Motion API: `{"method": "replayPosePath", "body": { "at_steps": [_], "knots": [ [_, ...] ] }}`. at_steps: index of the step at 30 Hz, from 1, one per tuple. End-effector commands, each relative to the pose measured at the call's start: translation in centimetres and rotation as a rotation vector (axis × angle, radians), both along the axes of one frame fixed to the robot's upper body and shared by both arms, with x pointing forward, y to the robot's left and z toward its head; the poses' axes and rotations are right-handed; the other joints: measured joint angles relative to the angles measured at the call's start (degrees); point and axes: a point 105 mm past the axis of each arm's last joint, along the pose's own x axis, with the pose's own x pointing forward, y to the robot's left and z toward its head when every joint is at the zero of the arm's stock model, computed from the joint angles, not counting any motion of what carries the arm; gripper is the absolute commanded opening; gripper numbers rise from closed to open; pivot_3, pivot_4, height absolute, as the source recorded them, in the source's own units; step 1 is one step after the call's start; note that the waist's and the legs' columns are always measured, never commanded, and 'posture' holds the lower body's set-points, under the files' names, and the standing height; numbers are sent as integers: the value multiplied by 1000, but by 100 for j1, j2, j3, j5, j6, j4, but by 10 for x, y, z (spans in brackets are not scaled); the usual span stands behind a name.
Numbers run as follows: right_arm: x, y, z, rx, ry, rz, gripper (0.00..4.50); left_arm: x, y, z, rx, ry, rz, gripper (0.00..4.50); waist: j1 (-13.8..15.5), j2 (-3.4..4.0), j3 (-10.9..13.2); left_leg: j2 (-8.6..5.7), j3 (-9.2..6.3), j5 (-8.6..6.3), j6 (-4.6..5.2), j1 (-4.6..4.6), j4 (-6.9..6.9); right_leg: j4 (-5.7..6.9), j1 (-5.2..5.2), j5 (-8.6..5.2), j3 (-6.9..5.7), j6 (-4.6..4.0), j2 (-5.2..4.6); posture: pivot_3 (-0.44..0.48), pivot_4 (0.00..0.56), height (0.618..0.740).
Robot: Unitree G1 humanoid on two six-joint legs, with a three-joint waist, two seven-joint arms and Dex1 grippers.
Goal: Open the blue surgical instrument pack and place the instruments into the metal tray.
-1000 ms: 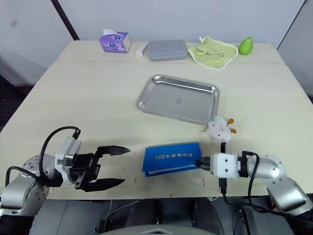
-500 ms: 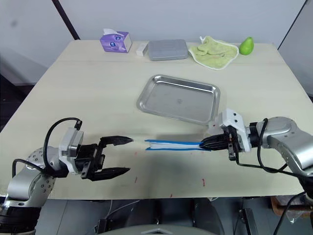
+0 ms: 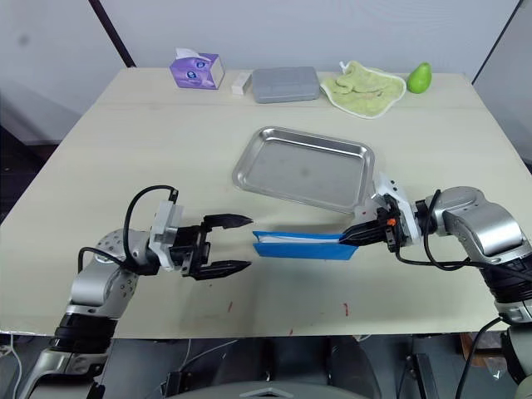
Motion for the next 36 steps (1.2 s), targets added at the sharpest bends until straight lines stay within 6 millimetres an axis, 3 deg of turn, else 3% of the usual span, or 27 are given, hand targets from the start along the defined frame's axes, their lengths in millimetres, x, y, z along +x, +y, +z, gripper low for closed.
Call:
{"method": "replayPosePath", "body": {
  "at_steps": [1,17,20,32,33,35,36],
  "knots": [
    [1,2,0,-7,-19,13,146,-1,-7,-3,7,11,-43,4500,-19,0,0,0,0,0,0,1,0,0,0,0,1,0,0,0,150,740],
    [2,5,0,0,-36,5,146,4,-20,-8,-12,-21,-56,4500,-38,1,0,1,-8,0,0,2,1,3,0,0,0,0,3,0,150,740],
    [2,6,0,0,-38,8,0,5,-23,-10,-10,-28,-69,3730,-43,1,0,1,-8,0,0,2,1,3,0,0,0,0,3,0,150,740],
    [2,6,-1,0,-45,-4,0,8,-29,-8,-20,-48,-75,3730,-43,1,-1,1,-9,0,0,2,1,3,0,0,0,0,3,0,150,740],
    [2,6,-1,0,-45,-5,0,9,-30,-7,-21,-49,-76,3300,-43,1,-1,1,-9,0,0,2,1,3,0,0,0,0,4,0,150,740],
    [2,6,-1,0,-46,-7,0,9,-30,-6,-21,-52,-76,2979,-43,1,-1,1,-10,0,0,2,1,3,0,0,0,0,4,0,150,740],
    [2,6,-1,1,-46,-7,0,9,-30,-6,-18,-57,-76,2568,-43,1,-1,1,-9,0,0,2,1,3,0,0,0,0,4,0,150,740]
  ]
}}
